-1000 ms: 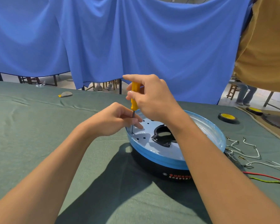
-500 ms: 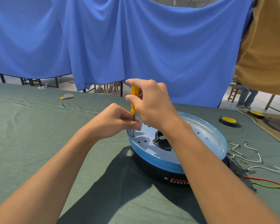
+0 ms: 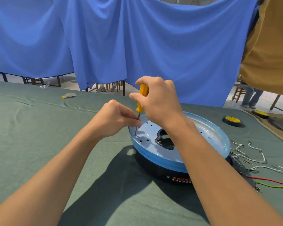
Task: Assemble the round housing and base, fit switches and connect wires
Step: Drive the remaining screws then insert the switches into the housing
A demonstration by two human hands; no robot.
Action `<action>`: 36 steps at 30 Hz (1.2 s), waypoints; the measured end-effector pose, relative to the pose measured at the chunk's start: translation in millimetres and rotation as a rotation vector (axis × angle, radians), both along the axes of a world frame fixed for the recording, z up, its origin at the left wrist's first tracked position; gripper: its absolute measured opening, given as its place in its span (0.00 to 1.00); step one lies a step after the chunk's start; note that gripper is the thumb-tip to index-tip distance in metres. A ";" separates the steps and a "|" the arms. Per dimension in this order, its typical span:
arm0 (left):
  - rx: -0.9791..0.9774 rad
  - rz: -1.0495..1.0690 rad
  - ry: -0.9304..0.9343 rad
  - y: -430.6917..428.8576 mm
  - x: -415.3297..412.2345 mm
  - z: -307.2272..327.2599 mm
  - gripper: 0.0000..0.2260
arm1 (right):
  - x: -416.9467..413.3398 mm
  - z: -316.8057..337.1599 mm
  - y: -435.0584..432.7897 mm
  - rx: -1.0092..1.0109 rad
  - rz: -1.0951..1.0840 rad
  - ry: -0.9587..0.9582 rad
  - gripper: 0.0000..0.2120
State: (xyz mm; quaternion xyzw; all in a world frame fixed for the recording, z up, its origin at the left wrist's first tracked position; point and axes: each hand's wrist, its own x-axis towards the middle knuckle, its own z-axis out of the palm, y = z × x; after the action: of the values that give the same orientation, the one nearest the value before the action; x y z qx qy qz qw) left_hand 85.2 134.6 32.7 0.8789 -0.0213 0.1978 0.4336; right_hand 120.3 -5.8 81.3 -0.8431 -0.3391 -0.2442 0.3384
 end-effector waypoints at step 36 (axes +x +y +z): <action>-0.011 -0.135 0.051 5.4 -1.3 -3.9 0.04 | 3.7 1.4 -0.6 0.066 0.141 0.085 0.11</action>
State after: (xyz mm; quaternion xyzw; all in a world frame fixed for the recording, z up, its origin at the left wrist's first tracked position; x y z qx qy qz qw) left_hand 83.9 140.0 28.8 0.8779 -0.0682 0.1457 0.4510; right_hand 124.0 -6.4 82.7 -0.8151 -0.3749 -0.1947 0.3964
